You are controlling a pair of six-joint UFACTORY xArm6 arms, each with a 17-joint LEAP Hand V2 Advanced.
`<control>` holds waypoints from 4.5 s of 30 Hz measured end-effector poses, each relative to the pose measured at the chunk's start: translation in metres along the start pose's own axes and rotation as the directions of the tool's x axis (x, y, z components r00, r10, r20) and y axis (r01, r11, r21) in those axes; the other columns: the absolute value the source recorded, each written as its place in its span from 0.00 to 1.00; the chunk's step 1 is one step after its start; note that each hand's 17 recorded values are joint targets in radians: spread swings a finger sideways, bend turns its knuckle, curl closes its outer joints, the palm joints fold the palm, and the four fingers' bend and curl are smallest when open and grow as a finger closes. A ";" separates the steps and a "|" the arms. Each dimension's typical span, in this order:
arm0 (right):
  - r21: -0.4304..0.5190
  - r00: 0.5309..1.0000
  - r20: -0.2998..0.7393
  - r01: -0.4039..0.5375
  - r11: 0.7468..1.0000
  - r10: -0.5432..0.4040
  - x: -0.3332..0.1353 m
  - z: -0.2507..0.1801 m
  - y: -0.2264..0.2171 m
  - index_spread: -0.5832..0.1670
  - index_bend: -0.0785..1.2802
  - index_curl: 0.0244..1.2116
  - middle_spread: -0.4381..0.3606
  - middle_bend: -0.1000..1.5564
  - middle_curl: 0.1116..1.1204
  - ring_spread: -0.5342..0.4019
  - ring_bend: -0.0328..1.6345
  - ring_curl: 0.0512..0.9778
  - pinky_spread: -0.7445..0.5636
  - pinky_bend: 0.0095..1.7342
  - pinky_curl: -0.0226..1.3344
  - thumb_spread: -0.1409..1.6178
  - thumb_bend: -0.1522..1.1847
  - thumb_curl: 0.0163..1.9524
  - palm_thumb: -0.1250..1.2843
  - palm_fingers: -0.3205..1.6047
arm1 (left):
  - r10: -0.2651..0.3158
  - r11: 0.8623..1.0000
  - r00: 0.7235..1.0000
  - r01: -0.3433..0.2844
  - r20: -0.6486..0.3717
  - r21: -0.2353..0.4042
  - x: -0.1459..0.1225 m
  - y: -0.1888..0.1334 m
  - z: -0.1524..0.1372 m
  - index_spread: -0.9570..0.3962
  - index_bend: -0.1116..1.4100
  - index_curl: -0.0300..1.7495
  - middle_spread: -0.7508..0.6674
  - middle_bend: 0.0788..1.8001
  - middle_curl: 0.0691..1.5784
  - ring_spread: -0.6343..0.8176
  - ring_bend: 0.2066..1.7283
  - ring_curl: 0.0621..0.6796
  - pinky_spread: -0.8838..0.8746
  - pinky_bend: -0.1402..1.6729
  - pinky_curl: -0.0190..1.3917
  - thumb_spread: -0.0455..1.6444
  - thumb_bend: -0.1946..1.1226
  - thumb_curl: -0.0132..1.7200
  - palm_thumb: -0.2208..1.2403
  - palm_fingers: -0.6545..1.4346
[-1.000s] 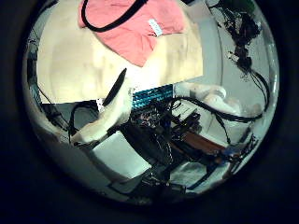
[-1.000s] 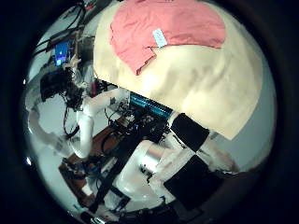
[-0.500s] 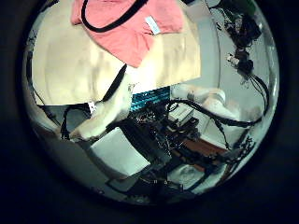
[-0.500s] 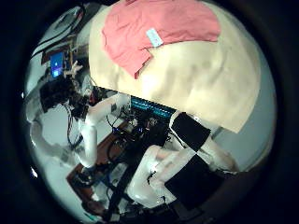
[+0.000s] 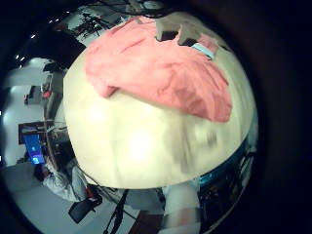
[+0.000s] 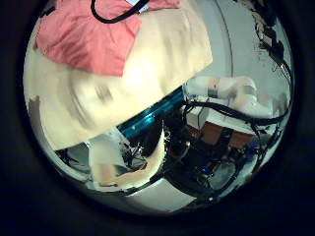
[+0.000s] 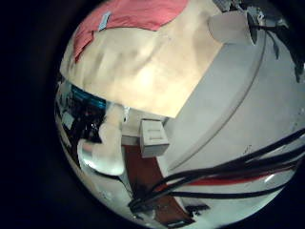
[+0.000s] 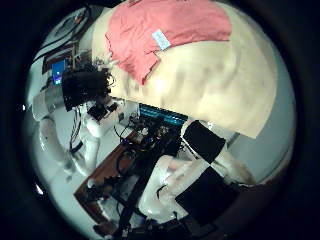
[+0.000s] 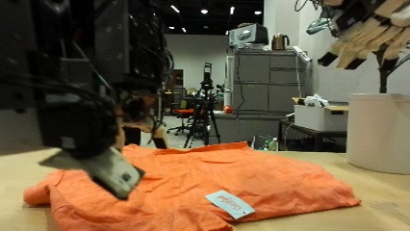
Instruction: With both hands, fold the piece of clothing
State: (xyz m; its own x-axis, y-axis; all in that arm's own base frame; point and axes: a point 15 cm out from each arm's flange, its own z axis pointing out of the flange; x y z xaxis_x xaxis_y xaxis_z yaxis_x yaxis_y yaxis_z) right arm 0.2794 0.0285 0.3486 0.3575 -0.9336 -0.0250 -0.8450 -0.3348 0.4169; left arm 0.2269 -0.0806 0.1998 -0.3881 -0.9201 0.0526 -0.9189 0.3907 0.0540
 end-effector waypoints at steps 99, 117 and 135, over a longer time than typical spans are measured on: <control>0.148 0.992 -0.115 -0.029 0.989 0.047 0.066 0.133 -0.170 0.25 0.68 0.52 0.29 0.66 0.64 0.26 0.71 0.62 0.29 0.62 0.50 0.75 0.14 0.19 0.81 0.76 | 0.027 0.987 0.988 -0.003 0.150 -0.158 -0.031 -0.021 -0.071 0.24 0.20 0.46 0.13 0.47 0.33 0.03 0.44 0.58 0.07 0.59 0.33 0.88 0.37 0.47 0.80 0.86; 0.196 0.990 -0.129 -0.029 0.980 0.055 0.027 0.071 -0.010 0.32 0.82 0.75 0.30 0.80 0.81 0.29 0.83 0.80 0.34 0.71 0.71 0.85 0.13 0.23 0.85 0.64 | 0.065 0.971 0.991 -0.036 0.117 -0.235 -0.031 0.044 -0.112 0.23 0.19 0.48 0.13 0.47 0.33 0.03 0.44 0.59 0.07 0.59 0.33 0.89 0.36 0.49 0.77 0.86; 0.197 0.989 -0.122 -0.052 0.979 0.077 0.050 0.000 -0.076 0.33 0.82 0.83 0.31 0.82 0.83 0.30 0.85 0.83 0.36 0.70 0.80 0.84 0.11 0.25 0.85 0.62 | -0.018 0.978 0.989 0.048 0.146 -0.202 -0.072 -0.051 -0.186 0.22 0.20 0.49 0.14 0.48 0.32 0.03 0.44 0.58 0.07 0.59 0.33 0.90 0.36 0.53 0.75 0.86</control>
State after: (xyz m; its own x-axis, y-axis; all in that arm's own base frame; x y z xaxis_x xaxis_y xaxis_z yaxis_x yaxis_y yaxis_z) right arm 0.3621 0.0071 0.3158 0.3375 -0.9338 0.1185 -0.9242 -0.3048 0.2301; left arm 0.3150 -0.0291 0.3791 -0.3772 -0.9213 -0.0942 -0.9034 0.3437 0.2564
